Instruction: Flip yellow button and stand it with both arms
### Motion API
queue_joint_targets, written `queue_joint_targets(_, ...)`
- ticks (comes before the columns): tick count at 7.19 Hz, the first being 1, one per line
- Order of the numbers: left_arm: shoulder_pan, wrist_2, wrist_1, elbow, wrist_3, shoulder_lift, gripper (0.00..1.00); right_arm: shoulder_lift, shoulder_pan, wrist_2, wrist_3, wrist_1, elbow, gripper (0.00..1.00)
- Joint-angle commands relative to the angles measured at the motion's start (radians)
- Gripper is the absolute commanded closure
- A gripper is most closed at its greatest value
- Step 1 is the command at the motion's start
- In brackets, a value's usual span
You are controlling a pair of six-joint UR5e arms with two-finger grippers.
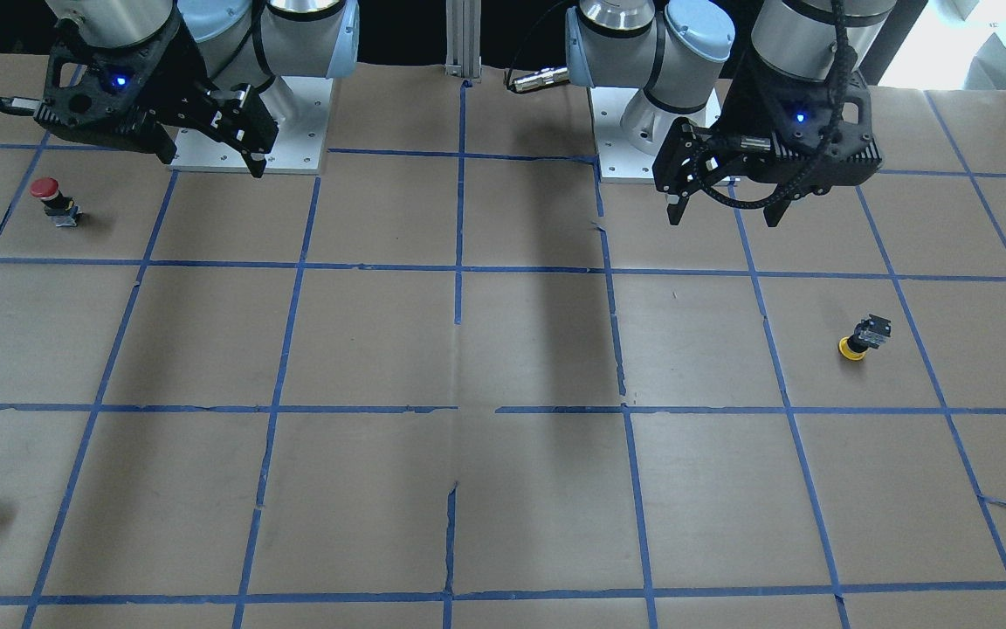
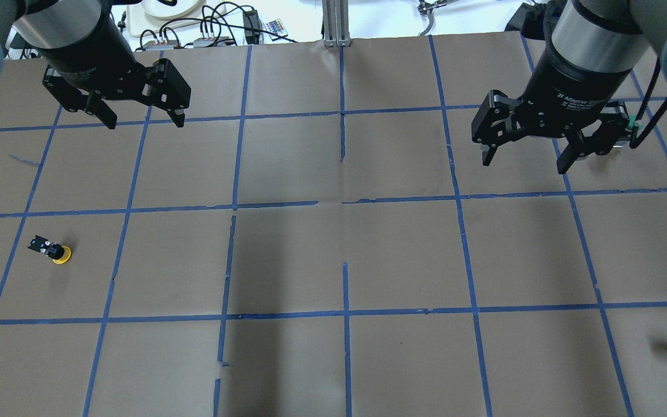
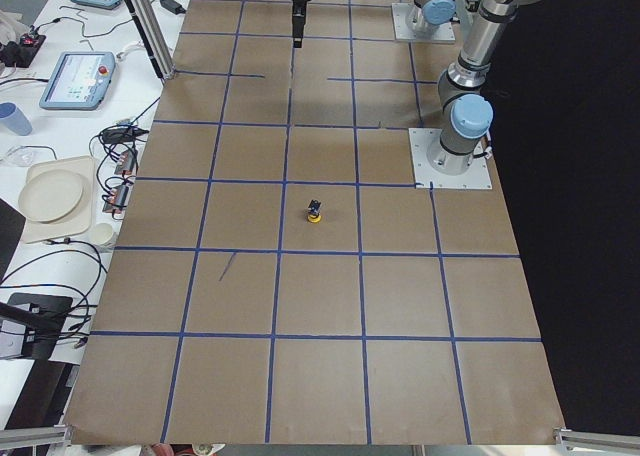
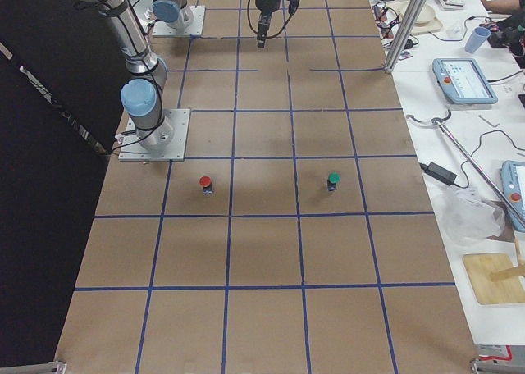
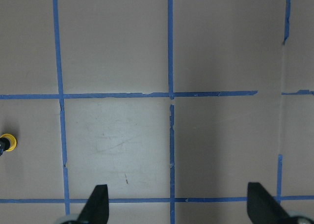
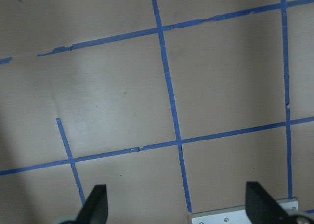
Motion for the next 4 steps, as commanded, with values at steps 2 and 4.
queue_joint_targets(2, -0.001, 0.006, 0.0, -0.012, 0.006, 0.007, 0.0, -0.003, 0.0, -0.011, -0.006, -0.001, 0.001, 0.0)
queue_joint_targets(4, 0.039, 0.004, -0.034, -0.014, 0.021, 0.018, 0.0, -0.003, 0.0, -0.012, -0.008, -0.002, 0.001, 0.0)
